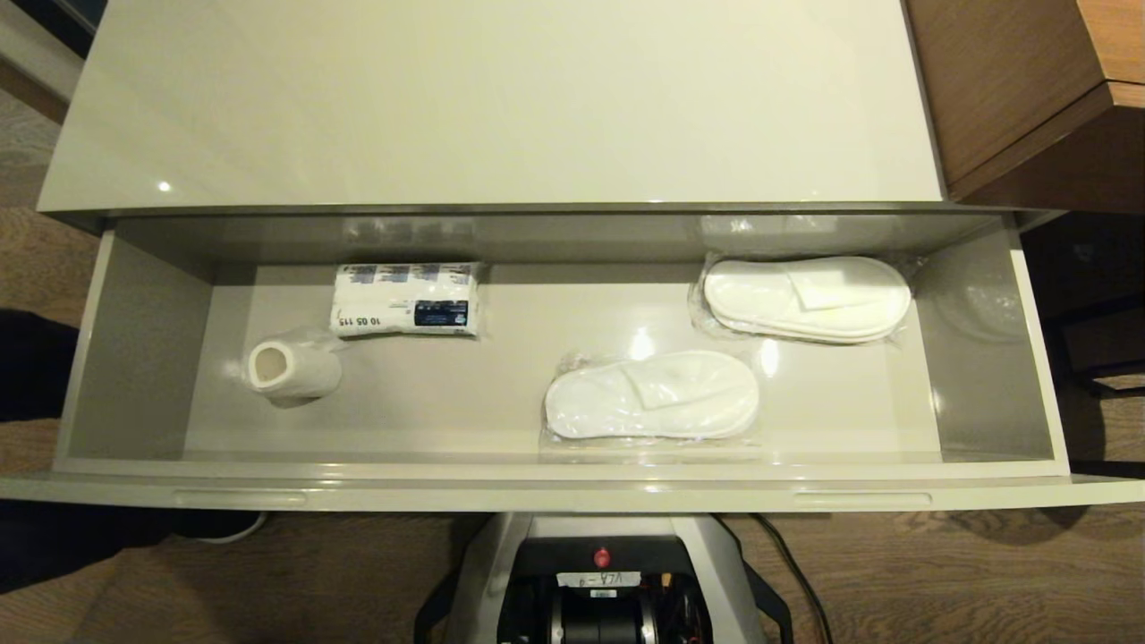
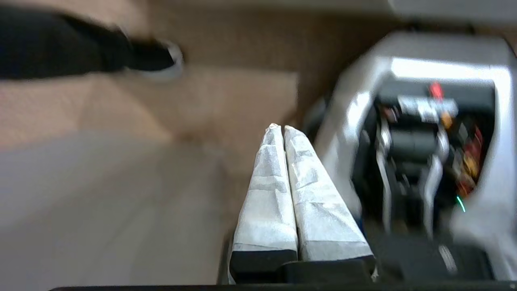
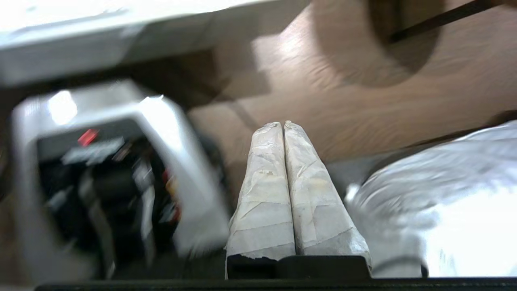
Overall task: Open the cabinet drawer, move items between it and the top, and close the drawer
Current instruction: Take out the roll paper from the drawer
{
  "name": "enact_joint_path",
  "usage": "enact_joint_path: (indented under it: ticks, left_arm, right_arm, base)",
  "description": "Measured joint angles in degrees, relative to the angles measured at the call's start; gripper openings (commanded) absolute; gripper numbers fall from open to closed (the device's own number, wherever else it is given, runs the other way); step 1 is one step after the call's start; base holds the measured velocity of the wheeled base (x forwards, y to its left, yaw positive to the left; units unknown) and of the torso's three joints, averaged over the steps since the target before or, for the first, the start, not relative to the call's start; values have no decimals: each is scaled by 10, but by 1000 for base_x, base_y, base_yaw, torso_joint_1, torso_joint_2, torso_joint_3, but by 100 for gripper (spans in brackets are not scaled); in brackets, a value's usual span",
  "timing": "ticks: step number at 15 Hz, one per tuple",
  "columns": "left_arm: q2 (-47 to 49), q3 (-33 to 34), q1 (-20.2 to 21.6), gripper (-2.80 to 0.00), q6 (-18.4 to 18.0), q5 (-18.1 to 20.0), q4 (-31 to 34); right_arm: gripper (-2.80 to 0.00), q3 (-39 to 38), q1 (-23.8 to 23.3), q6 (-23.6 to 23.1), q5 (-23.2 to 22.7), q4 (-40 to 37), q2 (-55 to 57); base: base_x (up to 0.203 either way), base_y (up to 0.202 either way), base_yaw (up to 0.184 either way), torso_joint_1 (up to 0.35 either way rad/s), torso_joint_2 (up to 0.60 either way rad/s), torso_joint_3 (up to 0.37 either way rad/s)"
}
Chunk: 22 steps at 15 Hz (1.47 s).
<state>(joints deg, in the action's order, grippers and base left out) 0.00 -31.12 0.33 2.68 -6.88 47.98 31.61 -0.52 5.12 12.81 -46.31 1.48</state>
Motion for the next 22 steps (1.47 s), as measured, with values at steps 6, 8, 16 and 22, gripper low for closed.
enact_joint_path:
  ticks: [6, 8, 16, 22]
  left_arm:
    - [0, 80, 0, -280, -39, -26, -124]
    - [0, 93, -1, -280, -51, -24, -125]
    - [0, 159, -1, -280, -129, -18, -204]
    - [0, 180, 0, -280, -136, -14, -227]
  right_arm:
    - [-280, -258, 0, -77, 18, 406, 0]
    - [-280, -300, 0, -96, -64, 514, -1]
    - [-280, -316, 1, -66, -137, 463, -3]
    - [-280, -316, 1, -65, -137, 463, -4]
  base:
    - [0, 0, 0, 0, 0, 0]
    - [0, 0, 0, 0, 0, 0]
    - [0, 0, 0, 0, 0, 0]
    - [0, 0, 0, 0, 0, 0]
